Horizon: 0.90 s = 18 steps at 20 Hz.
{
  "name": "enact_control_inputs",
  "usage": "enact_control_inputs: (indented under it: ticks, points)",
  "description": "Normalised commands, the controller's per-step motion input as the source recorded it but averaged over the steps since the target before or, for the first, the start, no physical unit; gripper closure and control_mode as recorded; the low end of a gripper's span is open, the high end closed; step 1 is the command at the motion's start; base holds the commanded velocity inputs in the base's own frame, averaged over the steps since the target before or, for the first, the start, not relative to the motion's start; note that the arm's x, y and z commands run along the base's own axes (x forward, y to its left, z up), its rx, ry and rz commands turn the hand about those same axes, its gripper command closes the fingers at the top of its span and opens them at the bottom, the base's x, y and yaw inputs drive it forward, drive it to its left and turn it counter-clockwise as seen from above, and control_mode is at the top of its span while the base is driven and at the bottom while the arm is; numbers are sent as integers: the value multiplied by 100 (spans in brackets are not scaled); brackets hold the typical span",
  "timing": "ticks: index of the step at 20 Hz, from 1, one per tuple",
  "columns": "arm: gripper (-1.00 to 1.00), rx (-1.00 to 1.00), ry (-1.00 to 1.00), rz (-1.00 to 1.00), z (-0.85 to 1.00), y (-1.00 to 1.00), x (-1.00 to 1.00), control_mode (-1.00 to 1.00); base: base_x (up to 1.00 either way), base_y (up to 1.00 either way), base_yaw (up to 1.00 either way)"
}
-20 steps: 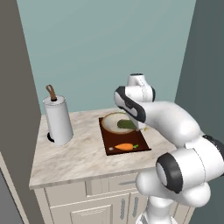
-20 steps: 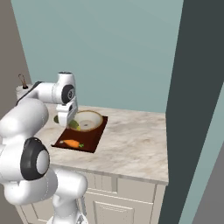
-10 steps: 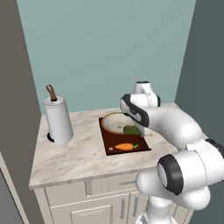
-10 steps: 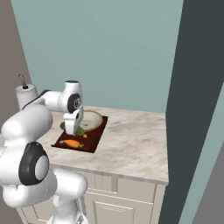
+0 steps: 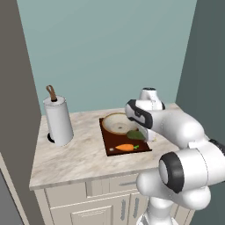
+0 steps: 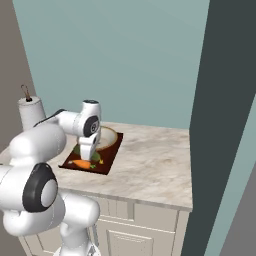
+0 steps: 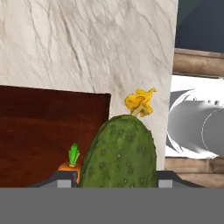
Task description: Place the two vegetables and bowl onto the tray for setting up a vegetable dip station.
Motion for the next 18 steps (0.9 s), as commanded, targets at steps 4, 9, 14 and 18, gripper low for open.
enact_control_inputs:
  ticks: [4,9,14,18]
  points:
    - [100,6,0,-2,-27,0,7,-100,0,0,0]
    - [100,7,-1,-1,-25,0,6,-100,0,0,0]
    - [100,3,-1,-1,-18,0,10,-100,0,0,0]
    - [100,1,0,0,-8,0,9,-100,0,0,0]
